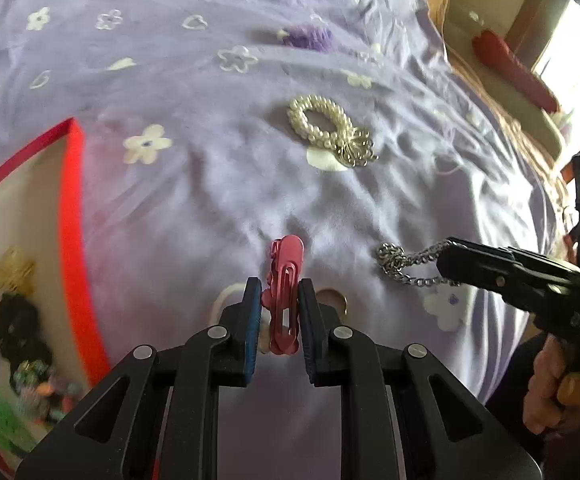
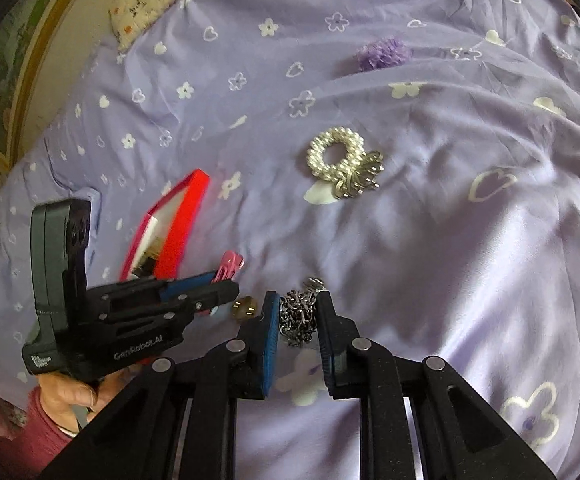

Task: Organize jewelry
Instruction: 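Grasp the pink hair clip with the left tool while the right tool grasps the silver chain, then carry the pink clip and silver chain into the box and lower them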

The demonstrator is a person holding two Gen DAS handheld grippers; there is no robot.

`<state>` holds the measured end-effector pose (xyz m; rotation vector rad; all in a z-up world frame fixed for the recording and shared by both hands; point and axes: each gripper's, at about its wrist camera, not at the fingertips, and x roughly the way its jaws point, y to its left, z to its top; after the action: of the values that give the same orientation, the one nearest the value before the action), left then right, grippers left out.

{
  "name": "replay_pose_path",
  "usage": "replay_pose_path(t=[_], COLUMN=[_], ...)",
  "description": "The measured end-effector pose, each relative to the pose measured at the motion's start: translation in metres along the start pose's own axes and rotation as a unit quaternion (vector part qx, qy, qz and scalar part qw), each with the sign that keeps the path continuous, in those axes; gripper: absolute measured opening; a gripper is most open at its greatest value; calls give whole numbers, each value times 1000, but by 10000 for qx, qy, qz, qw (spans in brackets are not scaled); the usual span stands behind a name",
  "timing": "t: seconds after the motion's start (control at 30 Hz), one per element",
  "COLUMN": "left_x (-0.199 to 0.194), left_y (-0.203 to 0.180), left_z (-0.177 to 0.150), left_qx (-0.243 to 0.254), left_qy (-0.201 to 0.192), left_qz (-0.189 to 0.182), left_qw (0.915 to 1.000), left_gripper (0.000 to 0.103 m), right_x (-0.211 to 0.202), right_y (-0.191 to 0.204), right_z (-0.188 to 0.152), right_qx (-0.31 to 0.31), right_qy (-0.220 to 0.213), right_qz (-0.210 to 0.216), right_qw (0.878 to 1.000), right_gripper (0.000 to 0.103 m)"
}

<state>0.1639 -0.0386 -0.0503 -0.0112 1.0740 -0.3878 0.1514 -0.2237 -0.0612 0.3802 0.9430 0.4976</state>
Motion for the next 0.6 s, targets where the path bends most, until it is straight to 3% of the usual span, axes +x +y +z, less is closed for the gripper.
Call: replay_pose_path(t=[0.33,0.6], left_x=[-60,-100], left_y=[27,56], left_z=[-25,-54], left_qx=[-559,-966], left_qy=[-520,-828], left_qz=[-115,58], left_qw=[9970,9919], left_gripper=[16,16], right_x=[-11,-13], right_y=[40,75], right_z=[7,7], right_qx=[-230,-441], right_qy=[-227,-272], right_qz=[231,517], right_qw=[9992,9973], right_gripper=[18,18])
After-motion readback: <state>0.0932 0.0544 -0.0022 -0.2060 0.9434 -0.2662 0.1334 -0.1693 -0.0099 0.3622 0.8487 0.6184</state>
